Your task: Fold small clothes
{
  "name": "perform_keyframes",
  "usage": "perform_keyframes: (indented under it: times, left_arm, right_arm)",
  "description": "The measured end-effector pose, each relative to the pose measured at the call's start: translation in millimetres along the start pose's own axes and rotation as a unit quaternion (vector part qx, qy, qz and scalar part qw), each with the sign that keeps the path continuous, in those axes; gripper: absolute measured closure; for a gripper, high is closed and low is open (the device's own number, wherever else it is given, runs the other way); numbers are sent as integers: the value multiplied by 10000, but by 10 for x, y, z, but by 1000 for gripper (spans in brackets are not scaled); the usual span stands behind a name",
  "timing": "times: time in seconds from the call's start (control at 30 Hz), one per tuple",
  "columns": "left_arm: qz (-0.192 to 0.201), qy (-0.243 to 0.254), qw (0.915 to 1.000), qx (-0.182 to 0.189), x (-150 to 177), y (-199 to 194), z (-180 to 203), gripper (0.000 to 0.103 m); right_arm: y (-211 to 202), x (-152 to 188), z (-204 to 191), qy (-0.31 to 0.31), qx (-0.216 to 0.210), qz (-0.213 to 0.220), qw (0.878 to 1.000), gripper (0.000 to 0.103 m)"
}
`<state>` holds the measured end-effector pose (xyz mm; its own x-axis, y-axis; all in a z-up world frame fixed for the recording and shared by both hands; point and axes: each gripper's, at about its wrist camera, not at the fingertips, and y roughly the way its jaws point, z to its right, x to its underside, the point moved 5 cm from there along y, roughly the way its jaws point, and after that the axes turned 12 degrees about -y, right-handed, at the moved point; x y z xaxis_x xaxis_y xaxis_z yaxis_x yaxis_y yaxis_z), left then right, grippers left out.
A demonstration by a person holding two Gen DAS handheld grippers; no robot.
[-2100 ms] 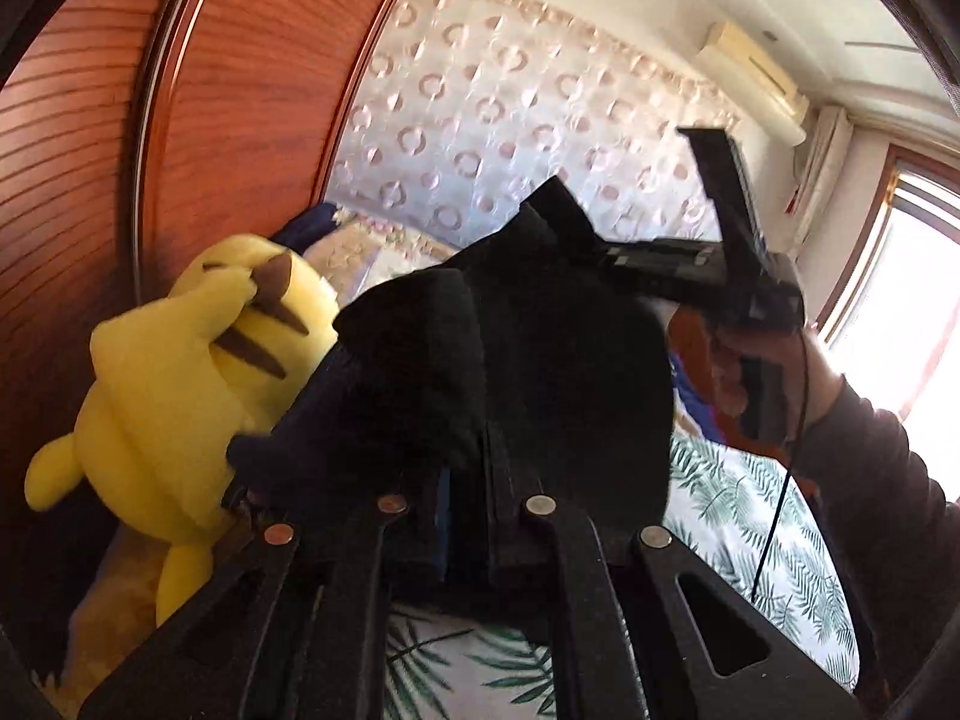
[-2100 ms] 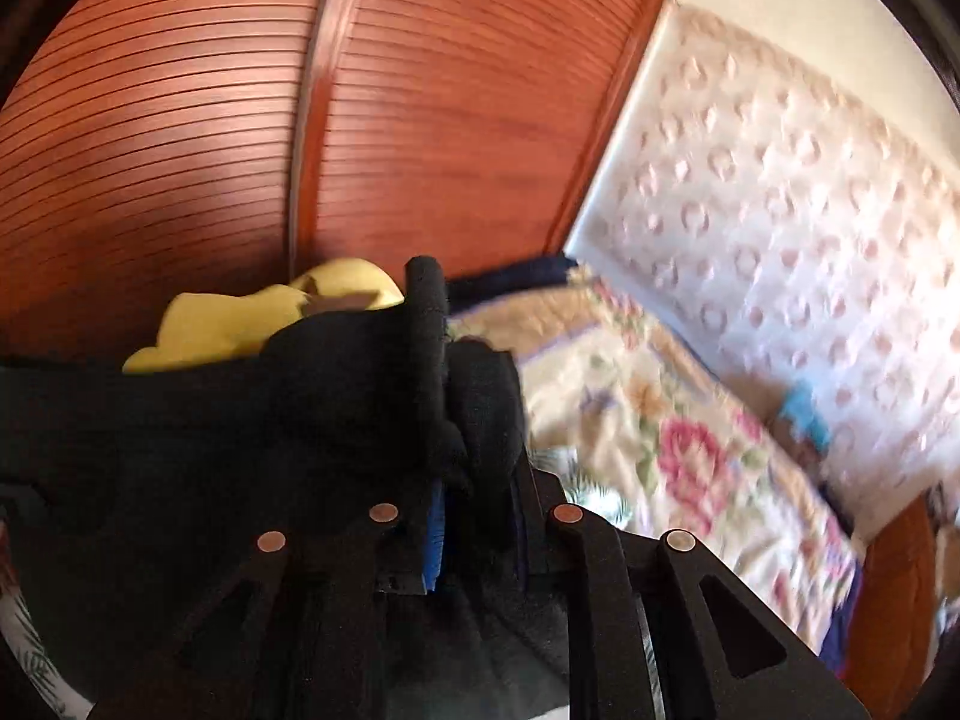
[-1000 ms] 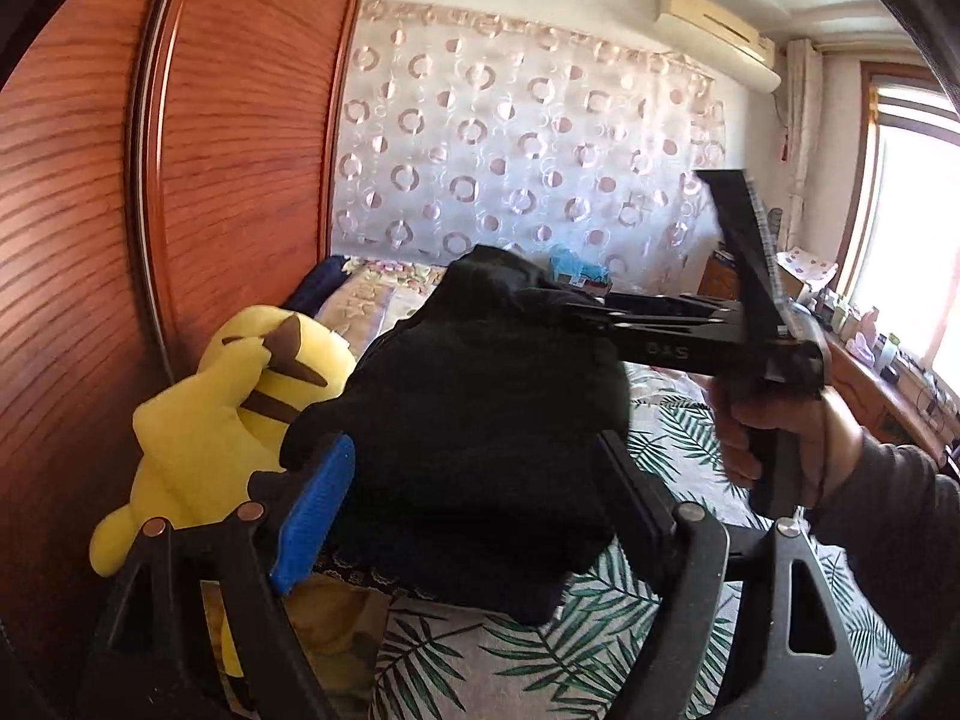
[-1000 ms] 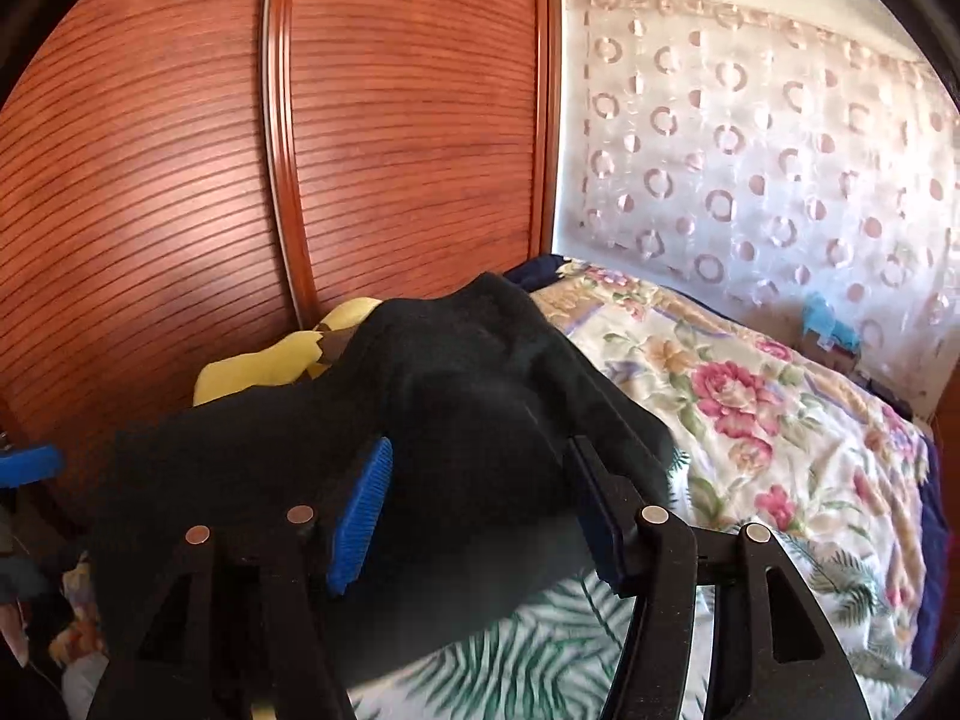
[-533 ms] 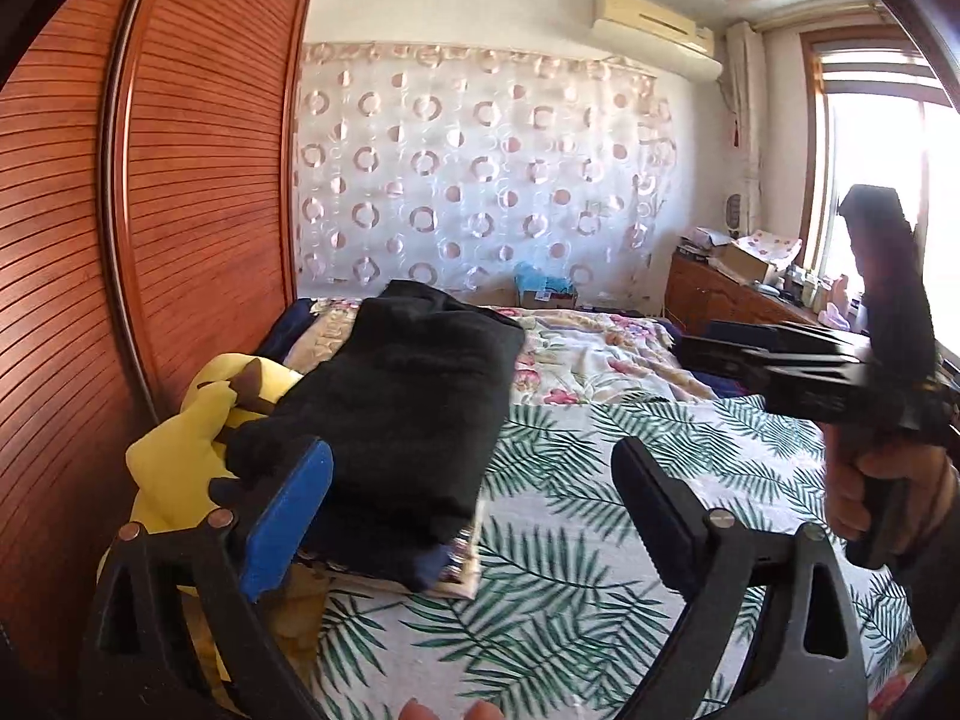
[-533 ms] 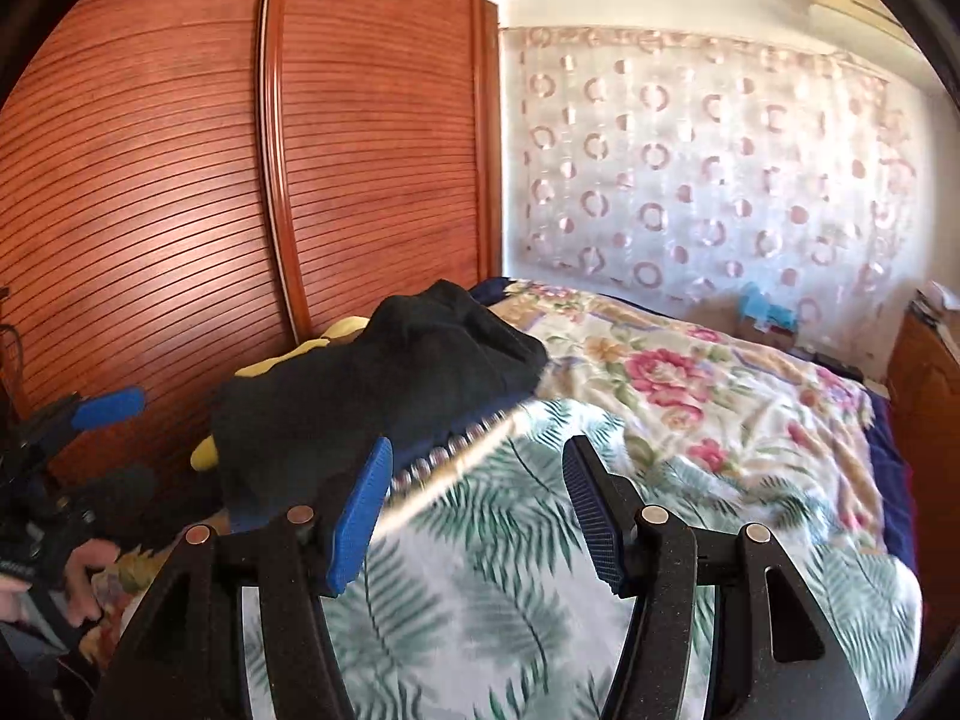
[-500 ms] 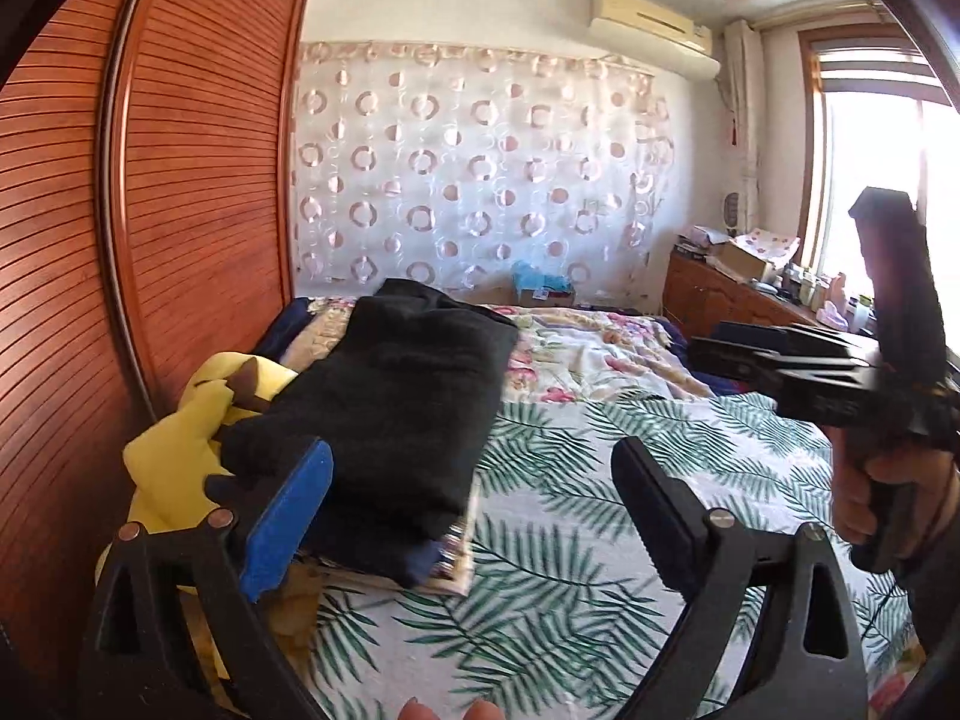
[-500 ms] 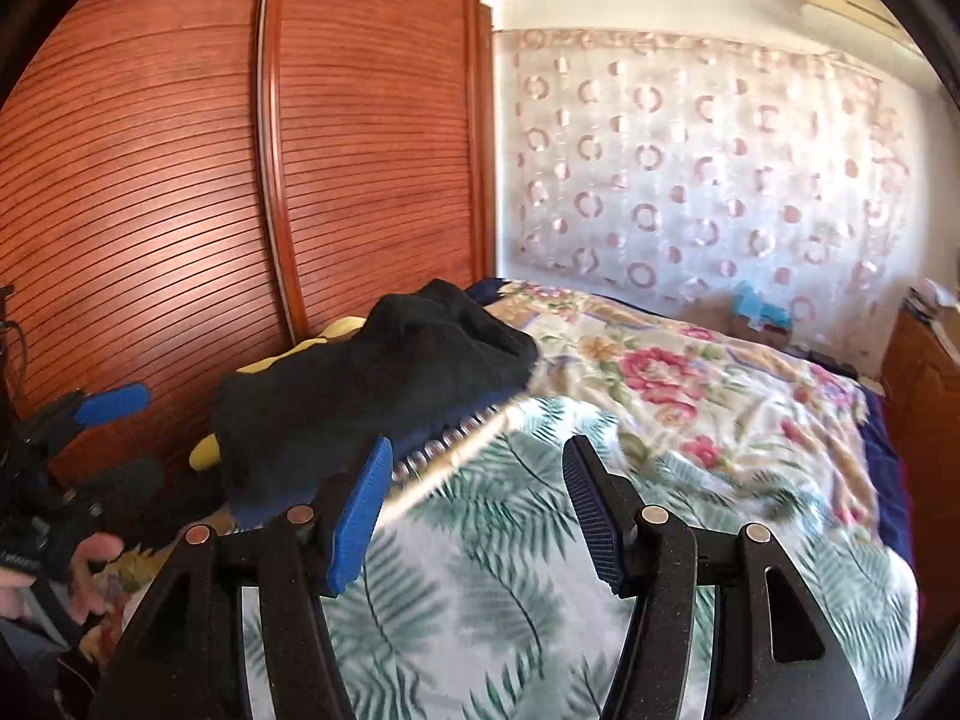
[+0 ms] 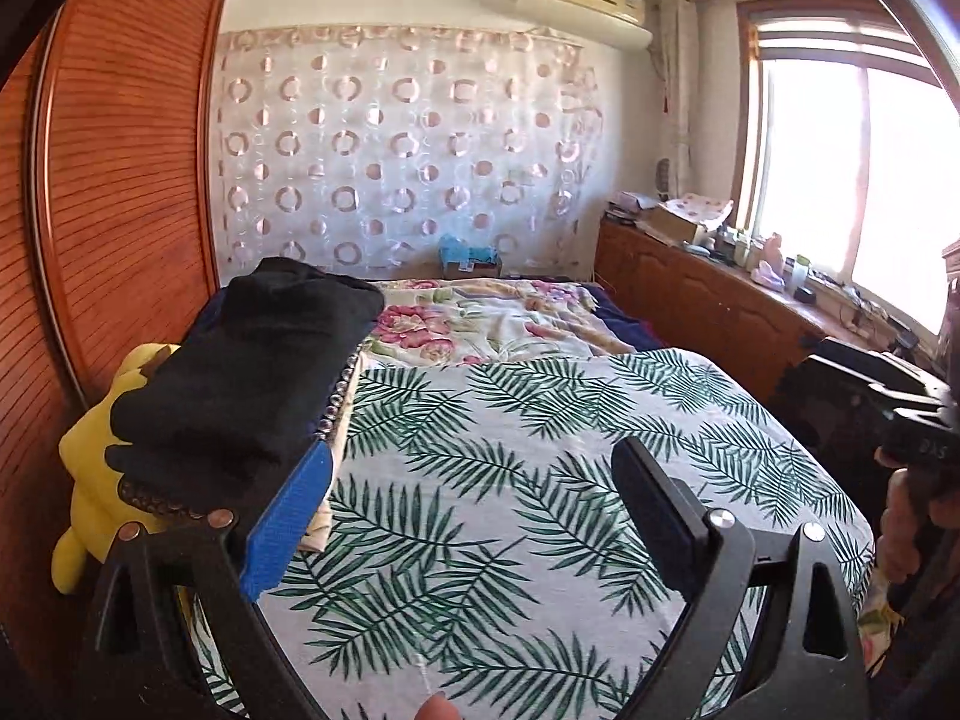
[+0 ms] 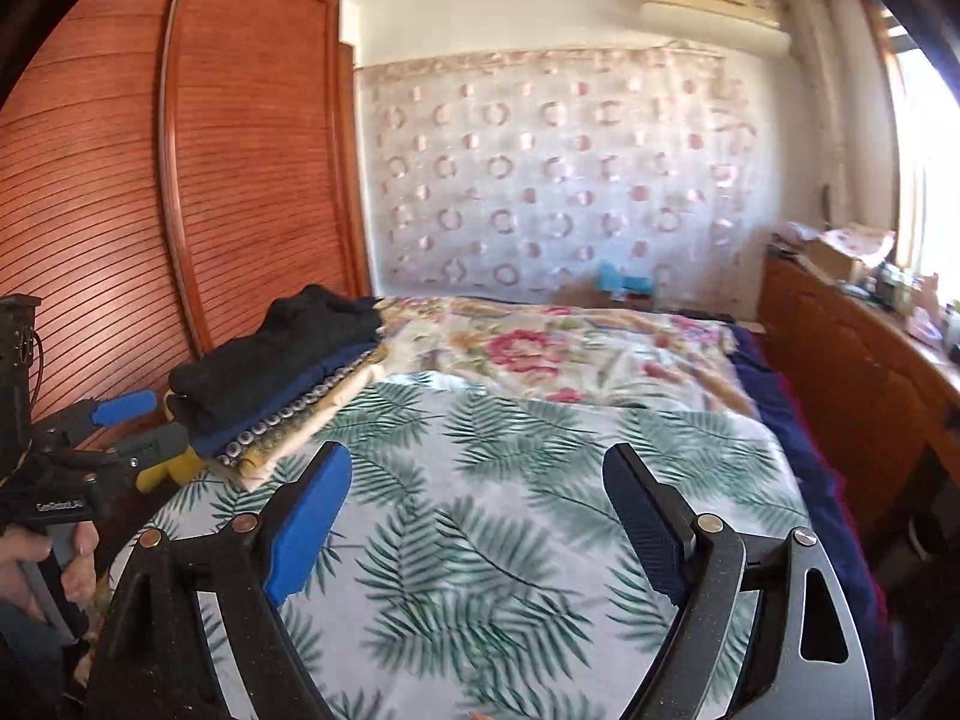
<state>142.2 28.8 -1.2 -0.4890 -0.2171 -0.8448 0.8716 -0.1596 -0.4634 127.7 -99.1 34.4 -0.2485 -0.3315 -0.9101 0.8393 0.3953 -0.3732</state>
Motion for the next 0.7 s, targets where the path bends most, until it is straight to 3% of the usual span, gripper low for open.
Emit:
perform_keyframes:
  times: [0.37, 0.7]
  left_arm:
    - [155, 197, 9997, 79, -98, -230, 425, 9]
    - [196, 138, 9997, 105, -103, -280, 509, 9]
  right_arm:
    - [-849, 10, 69, 375, 480, 394, 9974, 16]
    - [-763, 226, 48, 422, 604, 393, 9965, 16]
